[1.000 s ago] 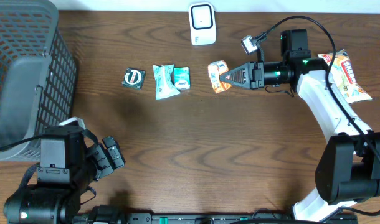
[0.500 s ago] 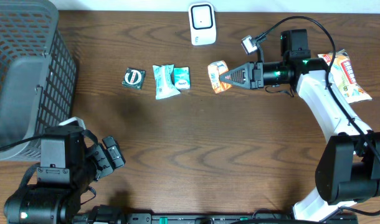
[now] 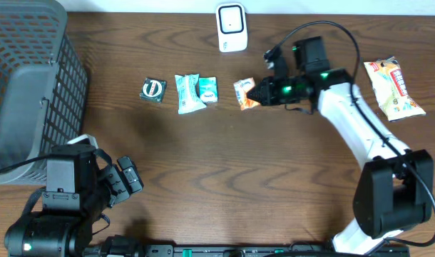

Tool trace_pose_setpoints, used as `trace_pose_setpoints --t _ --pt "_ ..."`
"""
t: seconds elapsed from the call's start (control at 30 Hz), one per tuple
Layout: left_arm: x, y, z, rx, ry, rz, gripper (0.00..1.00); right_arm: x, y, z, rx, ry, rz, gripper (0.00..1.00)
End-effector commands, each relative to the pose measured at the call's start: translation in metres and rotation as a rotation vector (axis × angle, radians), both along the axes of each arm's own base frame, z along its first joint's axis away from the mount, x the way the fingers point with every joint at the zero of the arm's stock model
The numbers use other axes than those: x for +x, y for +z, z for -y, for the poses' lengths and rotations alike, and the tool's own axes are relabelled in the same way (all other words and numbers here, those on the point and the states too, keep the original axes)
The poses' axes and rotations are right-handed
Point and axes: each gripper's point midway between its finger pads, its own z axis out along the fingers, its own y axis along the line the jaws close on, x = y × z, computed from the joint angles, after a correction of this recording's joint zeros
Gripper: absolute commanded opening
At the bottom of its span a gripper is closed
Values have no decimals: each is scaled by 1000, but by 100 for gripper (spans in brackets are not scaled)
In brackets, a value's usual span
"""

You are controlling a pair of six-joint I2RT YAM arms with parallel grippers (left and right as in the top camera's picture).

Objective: Scan the item barcode

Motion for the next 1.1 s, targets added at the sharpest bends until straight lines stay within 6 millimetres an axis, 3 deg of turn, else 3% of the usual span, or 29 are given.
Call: trace_pose_setpoints --t 0.0,0.2,0.43,0.6,0.7,0.87,1.07 --pt "0 0 -1 2 6 -2 98 32 4 19 -245 -126 139 1" --pt "0 0 -1 2 6 -2 98 79 45 16 -383 -165 327 1" --pt "0 0 -1 2 6 -2 98 146 48 3 -473 -100 414 1" --pt "0 0 -1 2 6 -2 98 206 65 7 -731 -135 690 1" --pt "0 0 -1 2 6 -2 98 229 73 -6 -876 -55 879 1" --pt "0 0 -1 2 6 -2 98 244 53 -35 -1006 133 1030 1" --pt "0 0 -1 2 6 -2 98 245 1 -56 -1191 431 1078 1"
